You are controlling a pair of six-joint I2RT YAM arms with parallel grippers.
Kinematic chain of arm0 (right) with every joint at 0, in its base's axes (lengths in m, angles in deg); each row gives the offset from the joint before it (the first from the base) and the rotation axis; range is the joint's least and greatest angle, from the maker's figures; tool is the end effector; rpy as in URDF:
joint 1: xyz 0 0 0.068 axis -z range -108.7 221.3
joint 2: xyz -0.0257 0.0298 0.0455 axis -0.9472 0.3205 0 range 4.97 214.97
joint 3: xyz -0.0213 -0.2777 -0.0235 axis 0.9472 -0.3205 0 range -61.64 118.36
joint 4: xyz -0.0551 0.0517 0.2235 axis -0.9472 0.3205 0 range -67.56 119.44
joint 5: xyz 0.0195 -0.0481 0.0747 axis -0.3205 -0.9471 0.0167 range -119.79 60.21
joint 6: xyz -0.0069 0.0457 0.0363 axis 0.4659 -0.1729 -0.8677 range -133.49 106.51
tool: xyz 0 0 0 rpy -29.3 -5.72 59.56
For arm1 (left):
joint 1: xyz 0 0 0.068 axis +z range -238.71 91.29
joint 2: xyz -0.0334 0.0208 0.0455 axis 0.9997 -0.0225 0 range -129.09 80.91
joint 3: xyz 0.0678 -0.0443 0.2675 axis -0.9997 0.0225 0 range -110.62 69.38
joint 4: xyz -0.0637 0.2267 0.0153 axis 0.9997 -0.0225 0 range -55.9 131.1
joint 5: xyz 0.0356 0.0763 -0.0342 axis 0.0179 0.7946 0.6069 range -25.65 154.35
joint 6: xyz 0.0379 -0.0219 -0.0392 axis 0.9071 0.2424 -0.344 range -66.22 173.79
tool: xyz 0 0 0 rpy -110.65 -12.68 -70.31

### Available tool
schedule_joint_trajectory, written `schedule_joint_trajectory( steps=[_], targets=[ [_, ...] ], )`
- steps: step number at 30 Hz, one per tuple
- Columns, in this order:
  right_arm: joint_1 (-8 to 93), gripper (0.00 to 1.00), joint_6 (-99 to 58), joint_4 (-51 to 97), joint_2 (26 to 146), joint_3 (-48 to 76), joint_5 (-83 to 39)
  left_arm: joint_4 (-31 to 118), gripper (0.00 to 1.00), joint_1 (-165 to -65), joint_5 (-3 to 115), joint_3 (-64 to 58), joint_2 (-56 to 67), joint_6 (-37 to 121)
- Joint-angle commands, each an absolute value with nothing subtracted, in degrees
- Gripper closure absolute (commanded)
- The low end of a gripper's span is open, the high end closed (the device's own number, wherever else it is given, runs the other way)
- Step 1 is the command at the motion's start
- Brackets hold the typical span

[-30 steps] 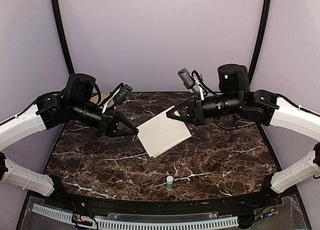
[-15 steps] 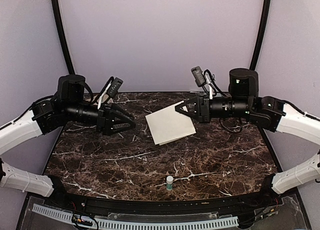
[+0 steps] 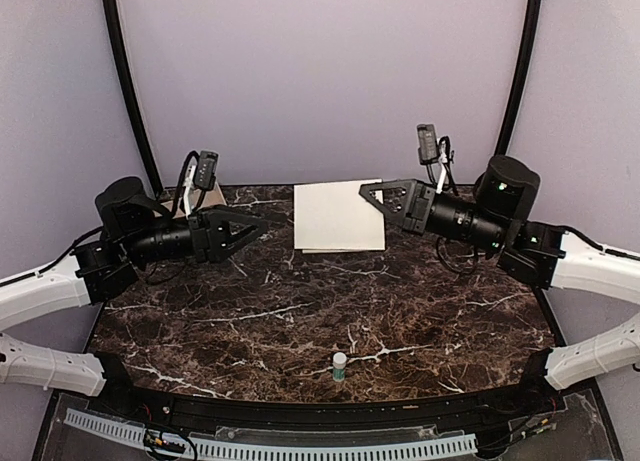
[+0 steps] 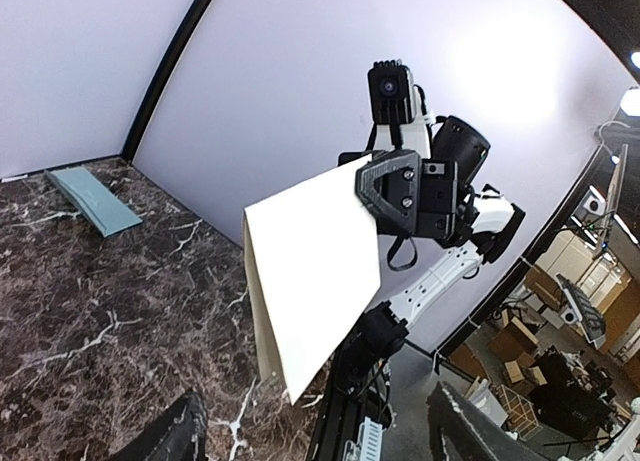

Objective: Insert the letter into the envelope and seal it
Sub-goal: Fold the letter.

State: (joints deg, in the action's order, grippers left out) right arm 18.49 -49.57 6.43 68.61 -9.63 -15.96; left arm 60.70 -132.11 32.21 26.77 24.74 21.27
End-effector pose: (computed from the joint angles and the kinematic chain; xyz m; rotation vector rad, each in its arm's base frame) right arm 0.1369 0.1973 0.3800 -0.4563 1.6094 1.3974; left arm 0.1328 -0.1568 0.3574 0.6573 1.5343 -1.4477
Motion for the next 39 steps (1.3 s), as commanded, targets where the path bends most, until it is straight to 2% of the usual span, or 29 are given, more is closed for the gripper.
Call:
schedule_joint_trajectory(
  steps=[1,17,24,27,33,36,39],
  targets=[
    [17.9,1.00,-52.4,-6.4,67.6,-10.0,-16.3,71.2,0.25,-133.7,33.3,26.0,23.3,17.1],
    [15.5,1.00,-52.6,-17.2,67.5,-12.5,-17.4,82.6,0.18,-140.2,30.4,19.3,11.4,14.3],
    [14.7,1.00,-52.5,-19.1,68.8,-12.2,-17.3,90.7,0.17,-142.5,34.1,19.0,8.2,11.6],
    [14.5,1.00,-52.7,-19.4,69.0,-12.2,-17.1,92.3,0.20,-142.9,36.4,19.1,7.6,11.0],
    [14.5,1.00,-53.4,-20.0,68.9,-13.2,-17.5,93.8,0.43,-142.9,39.4,19.5,8.1,11.3],
    [14.4,1.00,-53.5,-20.1,68.6,-13.8,-18.3,94.1,0.63,-143.0,39.4,19.3,8.0,11.5],
    [14.5,1.00,-53.2,-19.3,68.2,-13.8,-19.1,93.3,0.76,-143.0,38.7,19.2,8.0,11.3]
  ],
)
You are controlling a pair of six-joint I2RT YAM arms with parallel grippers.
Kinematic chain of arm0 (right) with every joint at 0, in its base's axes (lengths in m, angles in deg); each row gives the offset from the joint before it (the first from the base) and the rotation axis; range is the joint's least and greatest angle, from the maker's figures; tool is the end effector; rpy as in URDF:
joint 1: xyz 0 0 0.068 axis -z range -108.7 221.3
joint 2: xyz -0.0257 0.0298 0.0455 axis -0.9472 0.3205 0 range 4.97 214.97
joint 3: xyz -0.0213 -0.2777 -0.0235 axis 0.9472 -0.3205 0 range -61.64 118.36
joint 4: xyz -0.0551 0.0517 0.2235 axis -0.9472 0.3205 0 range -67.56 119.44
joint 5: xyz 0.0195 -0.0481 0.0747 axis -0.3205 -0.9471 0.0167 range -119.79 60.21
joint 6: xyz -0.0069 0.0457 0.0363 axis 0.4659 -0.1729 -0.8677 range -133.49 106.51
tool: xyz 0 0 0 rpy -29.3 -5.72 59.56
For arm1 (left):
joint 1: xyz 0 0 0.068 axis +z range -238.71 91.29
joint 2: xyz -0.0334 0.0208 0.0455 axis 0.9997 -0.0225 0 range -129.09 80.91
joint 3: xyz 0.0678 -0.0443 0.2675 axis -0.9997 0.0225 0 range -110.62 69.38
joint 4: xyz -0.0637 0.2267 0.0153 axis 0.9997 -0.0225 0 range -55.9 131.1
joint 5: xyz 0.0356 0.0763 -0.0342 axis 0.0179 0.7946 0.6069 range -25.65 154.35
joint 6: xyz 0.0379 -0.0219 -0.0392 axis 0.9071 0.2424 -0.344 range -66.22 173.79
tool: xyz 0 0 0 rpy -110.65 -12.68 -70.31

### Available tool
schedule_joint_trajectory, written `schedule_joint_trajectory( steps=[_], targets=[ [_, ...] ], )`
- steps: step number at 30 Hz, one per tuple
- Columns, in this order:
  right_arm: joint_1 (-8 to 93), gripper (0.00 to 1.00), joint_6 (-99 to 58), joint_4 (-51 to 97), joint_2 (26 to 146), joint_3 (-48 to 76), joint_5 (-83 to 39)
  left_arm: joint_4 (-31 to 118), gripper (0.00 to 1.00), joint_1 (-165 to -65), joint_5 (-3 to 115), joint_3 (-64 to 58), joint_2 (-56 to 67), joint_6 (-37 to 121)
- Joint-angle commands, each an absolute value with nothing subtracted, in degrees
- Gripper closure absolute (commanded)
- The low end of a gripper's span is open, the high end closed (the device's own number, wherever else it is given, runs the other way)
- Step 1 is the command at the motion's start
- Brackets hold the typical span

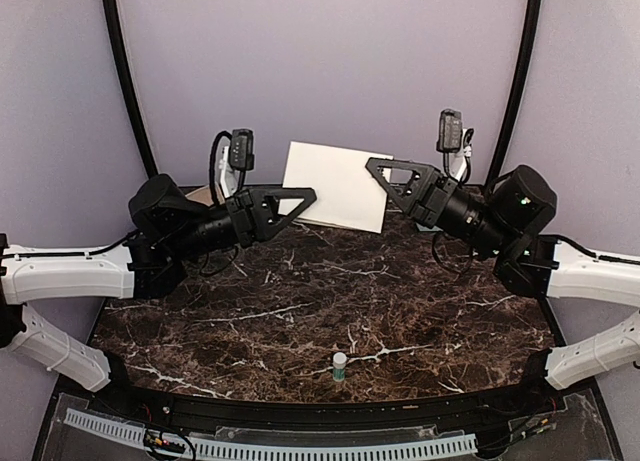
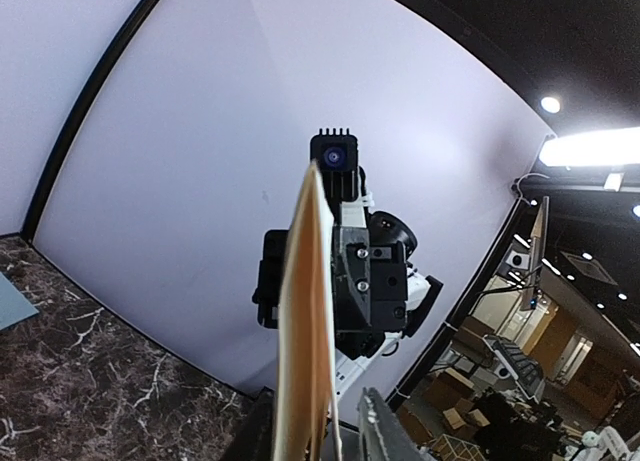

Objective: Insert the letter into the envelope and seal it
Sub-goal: Fold the letter.

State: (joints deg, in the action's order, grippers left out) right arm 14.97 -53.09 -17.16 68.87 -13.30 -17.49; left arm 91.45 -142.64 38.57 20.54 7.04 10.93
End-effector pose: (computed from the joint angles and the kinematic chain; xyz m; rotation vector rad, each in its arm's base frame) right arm 0.1211 0.1982 0.4034 -0.4030 1.2551 1.5821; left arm 0.1433 -0.2282 0.3840 0.5862 1.2342 -1.7127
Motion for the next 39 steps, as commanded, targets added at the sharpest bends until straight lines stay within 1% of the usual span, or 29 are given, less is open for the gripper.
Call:
schedule_joint_trajectory(
  steps=[1,2,3,4,5,6,8,10,11,12,14,16,18,19,22,23,24,26,28,29,34,39],
  targets=[
    [14.5,1.00,-52.9,-19.0,68.2,-13.7,-19.2,93.2,0.80,-143.0,38.8,19.2,8.0,11.3],
    [14.5,1.00,-52.7,-18.6,68.2,-13.5,-19.3,93.1,0.88,-143.0,38.7,19.4,8.1,11.3],
    [14.5,1.00,-52.5,-18.0,68.3,-13.4,-19.2,92.8,0.91,-143.0,38.8,19.4,8.2,11.6],
    [14.4,1.00,-52.5,-17.2,68.3,-13.1,-19.7,92.5,0.96,-143.0,39.0,19.5,8.4,11.7],
    [14.4,1.00,-52.6,-15.9,68.2,-12.9,-20.6,91.5,0.99,-142.9,39.4,19.6,8.7,12.1],
    [14.6,0.97,-52.7,-14.4,68.1,-12.7,-21.4,90.9,1.00,-142.9,39.9,20.0,9.0,12.3],
    [14.8,0.79,-52.5,-11.6,67.5,-12.5,-21.9,89.5,1.00,-143.0,41.7,21.7,10.8,12.9],
    [15.5,0.53,-52.1,-7.2,66.6,-12.4,-22.5,86.4,1.00,-143.0,43.3,22.9,12.4,13.8],
    [15.9,0.43,-51.9,-4.3,66.0,-12.1,-23.2,82.2,1.00,-142.9,43.8,22.9,12.9,14.9],
    [16.4,0.35,-51.6,-1.1,65.5,-11.8,-24.2,79.9,1.00,-142.9,43.8,22.8,13.7,16.4],
    [17.7,0.24,-50.6,5.9,64.7,-10.9,-25.7,73.6,1.00,-142.9,43.0,22.1,14.6,18.6],
    [19.6,0.14,-49.0,12.6,64.5,-9.6,-24.1,65.6,1.00,-142.8,41.0,21.0,15.0,21.1],
    [21.3,0.09,-46.6,19.9,65.1,-7.3,-21.5,60.6,1.00,-142.7,38.8,19.2,14.8,24.2],
    [21.9,0.07,-45.2,22.9,65.8,-5.5,-20.2,55.1,1.00,-142.6,37.8,17.6,14.5,25.4],
    [22.2,0.05,-42.0,31.5,66.9,-1.9,-20.0,43.9,1.00,-142.6,33.2,14.6,12.8,31.3],
    [22.1,0.05,-41.1,32.7,66.8,-1.3,-18.9,42.7,1.00,-142.6,32.1,13.5,12.1,32.3],
    [22.2,0.05,-40.2,33.2,66.6,-0.9,-17.2,39.5,1.00,-142.6,30.0,13.0,11.8,33.9],
    [22.1,0.08,-38.8,33.3,66.4,-0.3,-11.6,36.9,1.00,-142.6,27.2,12.0,11.0,35.6],
    [22.0,0.14,-37.8,34.1,67.2,0.8,-6.6,35.5,1.00,-142.6,24.7,11.1,10.4,36.7],
    [21.8,0.15,-37.8,34.8,67.5,1.2,-6.2,35.2,1.00,-142.6,23.9,10.9,9.9,37.0],
    [20.4,0.15,-38.3,33.8,68.2,0.6,-2.0,34.1,1.00,-142.6,20.1,9.1,8.2,38.1],
    [17.2,0.19,-39.0,35.0,70.8,0.8,1.1,33.6,1.00,-142.6,19.3,7.9,7.5,38.8]
  ],
)
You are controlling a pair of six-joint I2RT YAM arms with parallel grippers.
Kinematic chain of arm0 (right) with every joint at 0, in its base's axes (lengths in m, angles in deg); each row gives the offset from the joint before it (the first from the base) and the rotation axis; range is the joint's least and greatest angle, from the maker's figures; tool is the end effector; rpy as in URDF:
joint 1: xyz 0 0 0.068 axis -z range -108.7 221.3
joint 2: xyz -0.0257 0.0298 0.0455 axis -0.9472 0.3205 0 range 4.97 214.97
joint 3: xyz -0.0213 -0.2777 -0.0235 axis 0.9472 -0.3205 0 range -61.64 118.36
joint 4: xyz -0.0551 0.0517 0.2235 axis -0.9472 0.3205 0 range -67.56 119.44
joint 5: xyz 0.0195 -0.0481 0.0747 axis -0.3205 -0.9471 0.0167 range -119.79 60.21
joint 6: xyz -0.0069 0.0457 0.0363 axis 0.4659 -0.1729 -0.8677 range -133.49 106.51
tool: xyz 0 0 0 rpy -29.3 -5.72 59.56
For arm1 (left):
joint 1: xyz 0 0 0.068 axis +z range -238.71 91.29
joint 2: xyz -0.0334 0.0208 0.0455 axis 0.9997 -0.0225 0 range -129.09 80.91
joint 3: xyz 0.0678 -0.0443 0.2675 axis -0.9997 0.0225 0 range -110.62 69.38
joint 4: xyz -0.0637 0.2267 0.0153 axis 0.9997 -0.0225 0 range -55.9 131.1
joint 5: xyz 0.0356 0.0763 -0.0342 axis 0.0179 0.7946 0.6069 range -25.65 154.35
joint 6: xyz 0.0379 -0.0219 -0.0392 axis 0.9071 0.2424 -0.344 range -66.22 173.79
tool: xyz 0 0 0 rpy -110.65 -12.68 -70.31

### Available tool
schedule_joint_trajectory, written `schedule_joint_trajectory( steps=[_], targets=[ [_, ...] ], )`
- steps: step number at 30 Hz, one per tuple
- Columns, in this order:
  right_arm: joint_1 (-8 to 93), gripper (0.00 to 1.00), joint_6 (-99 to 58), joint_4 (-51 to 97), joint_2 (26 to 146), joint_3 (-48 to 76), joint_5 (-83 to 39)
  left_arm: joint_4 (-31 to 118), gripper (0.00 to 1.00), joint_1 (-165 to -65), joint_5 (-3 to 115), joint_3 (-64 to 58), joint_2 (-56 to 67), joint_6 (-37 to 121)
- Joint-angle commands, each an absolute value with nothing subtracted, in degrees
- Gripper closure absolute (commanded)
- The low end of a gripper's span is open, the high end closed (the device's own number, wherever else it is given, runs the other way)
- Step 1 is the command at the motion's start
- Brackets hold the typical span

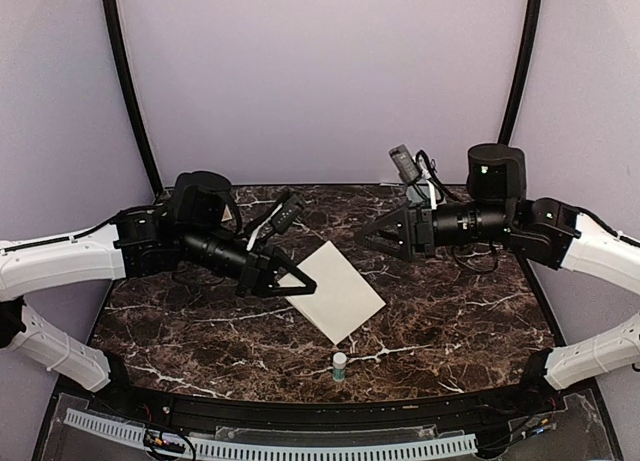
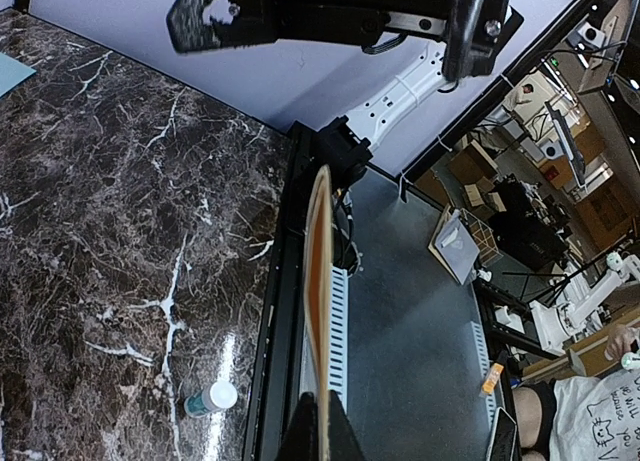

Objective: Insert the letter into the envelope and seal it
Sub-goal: Fold the letter.

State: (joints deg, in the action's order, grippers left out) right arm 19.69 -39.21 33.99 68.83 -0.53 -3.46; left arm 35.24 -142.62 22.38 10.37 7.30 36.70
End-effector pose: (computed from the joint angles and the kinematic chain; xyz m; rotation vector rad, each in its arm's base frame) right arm 0.1278 0.1917 0.3785 -0.7976 1.8562 1.3280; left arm 0.1350 -0.2336 0.3397 1.1793 1.7940 -1.4842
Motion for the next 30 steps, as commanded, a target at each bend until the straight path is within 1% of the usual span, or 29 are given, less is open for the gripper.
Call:
schedule_joint_trajectory(
  steps=[1,3,5,13,14,15,16,17,18,19,21,23,26,30],
  targets=[
    [16.4,0.21,-39.1,35.2,71.3,0.8,1.1,33.5,1.00,-142.6,19.3,7.7,7.3,38.8],
    [15.0,0.23,-39.5,35.6,72.2,0.7,1.5,33.3,1.00,-142.6,19.2,7.5,7.1,38.9],
    [13.6,0.32,-40.0,35.8,73.3,0.7,2.2,33.2,1.00,-142.6,19.3,7.4,7.0,38.9],
    [12.1,0.98,-41.3,34.2,73.7,0.4,0.2,34.7,1.00,-142.6,20.5,8.1,7.8,38.6],
    [12.1,1.00,-41.6,33.4,73.2,0.1,-0.8,35.0,0.94,-142.7,21.5,8.4,7.9,38.5],
    [12.1,1.00,-41.9,32.5,72.5,-0.2,-2.1,35.4,0.85,-142.7,22.2,8.5,8.4,38.2],
    [12.1,1.00,-42.4,31.8,71.6,-0.6,-4.3,36.3,0.61,-142.6,24.5,9.1,8.8,38.0],
    [12.1,1.00,-43.2,30.6,70.8,-1.3,-6.8,38.3,0.40,-142.7,26.3,9.5,10.0,36.8],
    [12.1,1.00,-44.0,28.8,69.6,-2.3,-8.6,39.6,0.33,-142.6,29.9,11.0,10.9,36.0],
    [12.1,1.00,-44.9,26.4,68.5,-3.6,-10.2,44.8,0.24,-142.6,31.9,12.2,12.9,33.5],
    [12.1,1.00,-47.1,19.5,66.2,-7.1,-12.3,52.3,0.16,-142.6,37.7,16.2,15.9,29.5],
    [12.1,1.00,-49.4,11.9,64.6,-9.8,-13.9,58.1,0.13,-142.5,40.3,19.3,18.0,25.9],
    [12.1,1.00,-52.7,1.6,64.2,-12.6,-15.2,64.2,0.12,-142.5,39.9,22.1,19.0,21.8],
    [12.1,1.00,-54.6,-8.8,66.7,-13.0,-13.1,72.8,0.12,-142.5,35.8,24.0,18.0,16.5]
  ],
)
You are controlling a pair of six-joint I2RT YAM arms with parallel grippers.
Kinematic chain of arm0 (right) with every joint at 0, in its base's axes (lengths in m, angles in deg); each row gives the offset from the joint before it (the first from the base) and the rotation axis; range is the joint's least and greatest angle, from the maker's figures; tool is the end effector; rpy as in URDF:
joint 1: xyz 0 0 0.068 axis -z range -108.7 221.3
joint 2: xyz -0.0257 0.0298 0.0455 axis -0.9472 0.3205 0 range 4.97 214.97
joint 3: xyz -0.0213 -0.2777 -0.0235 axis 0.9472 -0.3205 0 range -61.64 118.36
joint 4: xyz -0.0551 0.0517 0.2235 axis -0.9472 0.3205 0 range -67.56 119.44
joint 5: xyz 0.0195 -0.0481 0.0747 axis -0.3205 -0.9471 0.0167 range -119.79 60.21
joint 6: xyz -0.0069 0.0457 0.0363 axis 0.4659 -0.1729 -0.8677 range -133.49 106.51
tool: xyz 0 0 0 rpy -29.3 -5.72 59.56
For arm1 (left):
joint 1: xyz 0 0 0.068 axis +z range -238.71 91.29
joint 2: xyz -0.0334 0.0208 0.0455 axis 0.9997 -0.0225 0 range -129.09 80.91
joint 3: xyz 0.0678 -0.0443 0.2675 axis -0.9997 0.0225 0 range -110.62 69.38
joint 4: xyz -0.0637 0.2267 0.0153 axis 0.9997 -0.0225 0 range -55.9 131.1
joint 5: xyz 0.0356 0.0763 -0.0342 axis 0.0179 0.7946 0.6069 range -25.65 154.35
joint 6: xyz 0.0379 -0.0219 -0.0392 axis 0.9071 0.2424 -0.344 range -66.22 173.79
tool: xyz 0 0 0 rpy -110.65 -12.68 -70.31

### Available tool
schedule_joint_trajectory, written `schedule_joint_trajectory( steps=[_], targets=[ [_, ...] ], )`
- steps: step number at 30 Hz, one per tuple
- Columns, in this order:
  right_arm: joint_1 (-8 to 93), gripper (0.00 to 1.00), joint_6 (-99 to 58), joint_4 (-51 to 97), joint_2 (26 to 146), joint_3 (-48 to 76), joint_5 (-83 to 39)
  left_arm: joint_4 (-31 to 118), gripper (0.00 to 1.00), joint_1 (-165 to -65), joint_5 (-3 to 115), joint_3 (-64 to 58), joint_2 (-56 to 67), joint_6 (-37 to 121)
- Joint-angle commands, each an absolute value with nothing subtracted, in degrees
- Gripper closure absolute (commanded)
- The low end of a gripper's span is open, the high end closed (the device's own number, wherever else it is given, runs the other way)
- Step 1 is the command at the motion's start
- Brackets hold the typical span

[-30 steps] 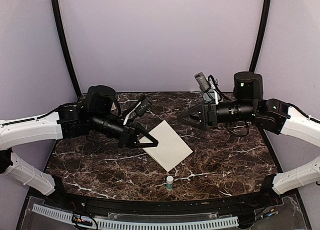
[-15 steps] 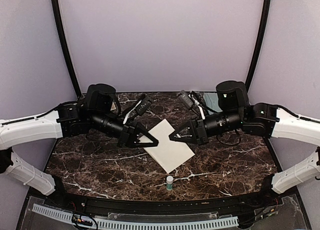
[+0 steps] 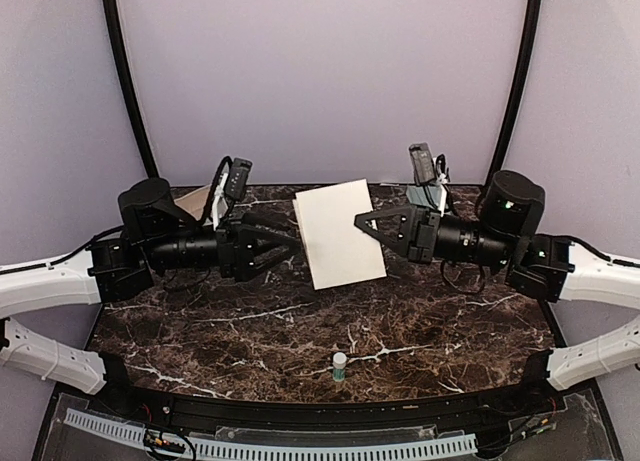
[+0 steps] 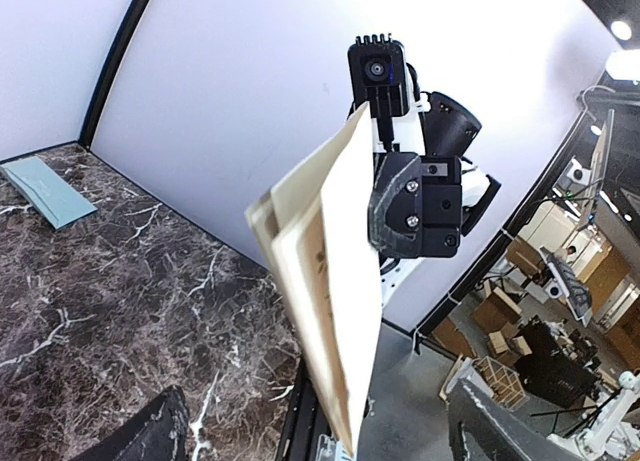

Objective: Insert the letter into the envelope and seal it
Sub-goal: Fold the letter.

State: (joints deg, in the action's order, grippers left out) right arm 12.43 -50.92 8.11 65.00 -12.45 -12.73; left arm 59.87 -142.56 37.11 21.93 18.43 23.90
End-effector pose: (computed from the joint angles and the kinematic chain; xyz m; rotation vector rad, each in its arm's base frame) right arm 0.1052 0.1983 0.3732 -0.5863 1.6299 1.5254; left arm 0.1212 -0.1990 0.3626 0.7668 1.5392 -1.4865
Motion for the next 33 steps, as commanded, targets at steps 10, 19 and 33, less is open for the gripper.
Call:
schedule_joint_trajectory(
  steps=[10,19,33],
  targets=[
    [12.1,1.00,-54.8,-9.7,72.5,-8.8,-7.6,77.2,0.15,-142.5,30.5,23.4,17.3,14.0],
    [12.1,1.00,-55.3,-11.5,70.6,-11.4,-9.7,77.5,0.78,-142.5,30.0,23.1,15.9,11.8],
    [12.6,0.17,-49.6,17.9,67.4,-3.6,-29.7,59.3,1.00,-127.7,22.4,18.9,13.8,16.4]
  ],
)
